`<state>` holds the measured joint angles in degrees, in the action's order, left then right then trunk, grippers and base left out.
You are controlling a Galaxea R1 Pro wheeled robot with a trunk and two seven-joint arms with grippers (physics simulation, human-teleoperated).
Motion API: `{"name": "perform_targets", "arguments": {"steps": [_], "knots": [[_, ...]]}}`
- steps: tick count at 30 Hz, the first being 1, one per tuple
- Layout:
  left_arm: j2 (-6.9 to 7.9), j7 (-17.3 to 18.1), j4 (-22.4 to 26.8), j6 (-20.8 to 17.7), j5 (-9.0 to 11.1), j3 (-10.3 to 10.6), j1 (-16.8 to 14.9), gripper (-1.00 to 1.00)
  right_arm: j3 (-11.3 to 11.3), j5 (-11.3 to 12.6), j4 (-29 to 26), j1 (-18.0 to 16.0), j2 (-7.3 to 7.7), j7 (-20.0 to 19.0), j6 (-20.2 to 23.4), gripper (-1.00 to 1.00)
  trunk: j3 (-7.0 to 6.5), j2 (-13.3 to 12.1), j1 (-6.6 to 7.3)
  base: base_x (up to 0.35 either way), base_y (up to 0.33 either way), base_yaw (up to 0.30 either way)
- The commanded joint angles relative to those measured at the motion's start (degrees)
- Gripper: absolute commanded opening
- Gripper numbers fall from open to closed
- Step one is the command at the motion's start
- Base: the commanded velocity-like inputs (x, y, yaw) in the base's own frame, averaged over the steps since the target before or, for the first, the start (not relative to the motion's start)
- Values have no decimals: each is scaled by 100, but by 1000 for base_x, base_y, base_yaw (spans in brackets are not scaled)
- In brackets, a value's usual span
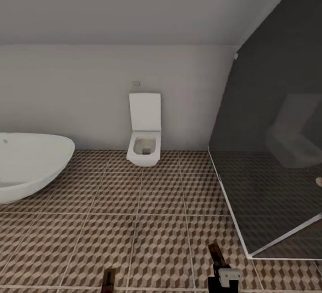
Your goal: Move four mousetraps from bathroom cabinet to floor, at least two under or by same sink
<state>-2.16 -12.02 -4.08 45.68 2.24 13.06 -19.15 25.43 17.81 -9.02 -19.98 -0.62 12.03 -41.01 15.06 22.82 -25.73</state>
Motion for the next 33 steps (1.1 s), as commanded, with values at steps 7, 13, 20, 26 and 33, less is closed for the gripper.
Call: {"name": "perform_targets", "arguments": {"steps": [7, 13, 20, 26, 33], "knots": [[-4, -37, -22, 29, 13, 48, -10, -100, 50, 45, 5, -6, 0, 18, -22, -100, 9, 10, -5, 192, 224, -5], [-5, -37, -22, 29, 13, 48, -10, -100, 50, 43, 5, -6, 0, 18, -22, -100, 9, 10, -5, 107, 104, 0], [-10, -37, -22, 29, 13, 48, -10, -100, 50, 46, 5, -6, 7, 17, -22, -100, 9, 10, -5, 11, 10, 0], [41, -13, 63, 154, 36, 8, 13, -100, 12, 80, 133, -136, -121, 16, -40, -100, 9, 10, -5, 1, 1, 0], [55, -19, 117, 267, 45, 12, 74, -100, -10, 169, 356, -297, -110, 4, -115, -100, 9, 10, -5, 0, 0, 0]]}}
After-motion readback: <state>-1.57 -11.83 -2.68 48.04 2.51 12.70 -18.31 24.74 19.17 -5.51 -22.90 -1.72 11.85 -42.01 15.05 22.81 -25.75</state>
